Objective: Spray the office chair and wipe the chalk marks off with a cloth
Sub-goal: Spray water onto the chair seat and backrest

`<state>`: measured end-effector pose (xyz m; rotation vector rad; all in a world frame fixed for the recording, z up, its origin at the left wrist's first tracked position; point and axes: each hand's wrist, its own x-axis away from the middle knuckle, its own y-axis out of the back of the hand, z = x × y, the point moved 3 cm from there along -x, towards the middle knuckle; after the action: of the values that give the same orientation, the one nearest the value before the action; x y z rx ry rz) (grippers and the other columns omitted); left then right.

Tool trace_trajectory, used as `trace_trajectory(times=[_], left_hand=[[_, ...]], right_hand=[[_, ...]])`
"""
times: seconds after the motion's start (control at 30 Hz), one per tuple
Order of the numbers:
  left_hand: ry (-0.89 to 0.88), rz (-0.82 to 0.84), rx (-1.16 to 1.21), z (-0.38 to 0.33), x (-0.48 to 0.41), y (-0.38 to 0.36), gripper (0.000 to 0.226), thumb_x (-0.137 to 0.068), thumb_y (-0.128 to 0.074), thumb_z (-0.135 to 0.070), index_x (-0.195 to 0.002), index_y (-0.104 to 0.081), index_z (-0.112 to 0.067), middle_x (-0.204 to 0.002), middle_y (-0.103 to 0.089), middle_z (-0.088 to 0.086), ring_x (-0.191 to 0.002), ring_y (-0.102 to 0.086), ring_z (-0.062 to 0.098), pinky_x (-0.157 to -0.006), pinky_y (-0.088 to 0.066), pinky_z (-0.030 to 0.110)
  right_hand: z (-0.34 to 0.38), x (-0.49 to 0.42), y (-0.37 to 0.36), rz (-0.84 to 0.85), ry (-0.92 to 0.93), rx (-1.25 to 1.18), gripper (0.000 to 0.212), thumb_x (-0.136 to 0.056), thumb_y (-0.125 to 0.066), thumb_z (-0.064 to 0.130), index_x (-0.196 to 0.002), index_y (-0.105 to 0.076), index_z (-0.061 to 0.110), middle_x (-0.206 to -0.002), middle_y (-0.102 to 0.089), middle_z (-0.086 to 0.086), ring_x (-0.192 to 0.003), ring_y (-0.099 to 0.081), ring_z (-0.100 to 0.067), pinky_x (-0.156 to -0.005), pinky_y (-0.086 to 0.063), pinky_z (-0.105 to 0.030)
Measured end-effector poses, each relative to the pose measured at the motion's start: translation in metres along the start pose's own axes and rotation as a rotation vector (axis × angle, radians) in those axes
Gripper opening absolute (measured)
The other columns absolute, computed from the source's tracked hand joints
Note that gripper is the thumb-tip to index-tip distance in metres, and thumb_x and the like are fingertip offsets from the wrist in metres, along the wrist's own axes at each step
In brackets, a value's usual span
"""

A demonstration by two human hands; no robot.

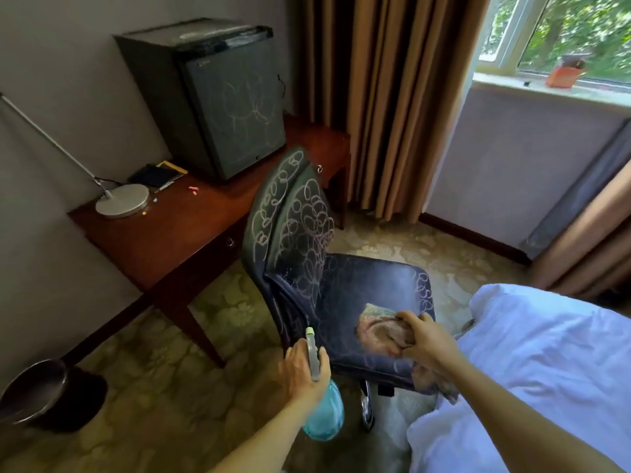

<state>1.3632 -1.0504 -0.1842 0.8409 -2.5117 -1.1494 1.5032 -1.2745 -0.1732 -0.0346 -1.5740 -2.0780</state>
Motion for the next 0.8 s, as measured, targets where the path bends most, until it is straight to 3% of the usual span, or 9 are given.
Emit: trace_trajectory(times=[0.13, 0.3, 0.43, 0.53, 0.63, 0.7, 0.8], left_hand=[[-0.031, 0.107, -0.163, -0.017, 0.016, -0.027, 0.036, -0.089, -0.039, -0.047, -0.095, -0.060, -0.019, -0.093, -0.066, 0.000, -0.091, -0.062, 0.021, -0.086, -0.044, 0.034], [-0.044, 0.219, -0.258, -0.018, 0.040, -0.052, 0.031, -0.097, -0.040, -0.046, -0.104, -0.057, -0.022, -0.101, -0.063, -0.004, -0.098, -0.058, 0.013, -0.092, -0.037, 0.026], [-0.062, 0.303, -0.230, -0.007, 0.060, -0.067, 0.026, -0.094, -0.043, -0.049, -0.104, -0.053, -0.028, -0.098, -0.057, -0.012, -0.094, -0.055, 0.007, -0.092, -0.037, 0.023], [-0.028, 0.321, -0.226, -0.005, 0.070, -0.076, 0.024, -0.095, -0.044, -0.048, -0.104, -0.053, -0.028, -0.099, -0.058, -0.010, -0.095, -0.056, 0.008, -0.092, -0.040, 0.024], [-0.007, 0.369, -0.231, -0.009, 0.077, -0.087, 0.019, -0.096, -0.045, -0.044, -0.092, -0.049, -0.026, -0.093, -0.058, -0.005, -0.094, -0.057, 0.013, -0.086, -0.043, 0.025], [-0.058, 0.415, -0.286, -0.011, 0.082, -0.095, 0.019, -0.096, -0.044, -0.044, -0.089, -0.045, -0.026, -0.091, -0.057, -0.006, -0.094, -0.056, 0.013, -0.084, -0.040, 0.024], [-0.199, 0.489, -0.387, -0.014, 0.089, -0.104, 0.021, -0.096, -0.042, -0.044, -0.101, -0.050, -0.025, -0.101, -0.057, -0.008, -0.098, -0.053, 0.011, -0.089, -0.035, 0.023]], right_hand=[[-0.025, 0.000, 0.002, 0.034, 0.044, 0.010, 0.075, -0.062, -0.066, 0.049, -0.126, -0.026, 0.051, -0.104, -0.039, 0.004, -0.094, -0.055, -0.028, -0.078, -0.051, -0.040], [-0.063, 0.018, 0.005, -0.013, 0.035, 0.035, 0.073, -0.067, -0.069, 0.046, -0.133, -0.038, 0.039, -0.112, -0.048, -0.003, -0.096, -0.056, -0.026, -0.073, -0.048, -0.032], [-0.095, 0.035, 0.005, -0.033, -0.037, 0.033, 0.066, -0.074, -0.069, 0.033, -0.134, -0.041, 0.035, -0.114, -0.048, -0.001, -0.101, -0.054, -0.024, -0.066, -0.037, -0.027], [-0.115, 0.048, 0.000, -0.010, -0.095, -0.001, 0.065, -0.074, -0.069, 0.035, -0.133, -0.042, 0.037, -0.106, -0.044, 0.002, -0.102, -0.052, -0.023, -0.070, -0.041, -0.029], [-0.129, 0.058, -0.010, 0.025, -0.142, -0.037, 0.066, -0.072, -0.069, 0.041, -0.131, -0.041, 0.041, -0.103, -0.041, 0.004, -0.098, -0.053, -0.024, -0.070, -0.043, -0.030], [-0.136, 0.063, -0.017, 0.049, -0.162, -0.061, 0.067, -0.071, -0.069, 0.043, -0.132, -0.040, 0.042, -0.102, -0.041, 0.004, -0.098, -0.052, -0.025, -0.071, -0.043, -0.031], [-0.145, 0.072, -0.025, 0.069, -0.181, -0.080, 0.069, -0.070, -0.070, 0.044, -0.132, -0.040, 0.042, -0.102, -0.040, 0.004, -0.097, -0.051, -0.026, -0.070, -0.044, -0.032]])
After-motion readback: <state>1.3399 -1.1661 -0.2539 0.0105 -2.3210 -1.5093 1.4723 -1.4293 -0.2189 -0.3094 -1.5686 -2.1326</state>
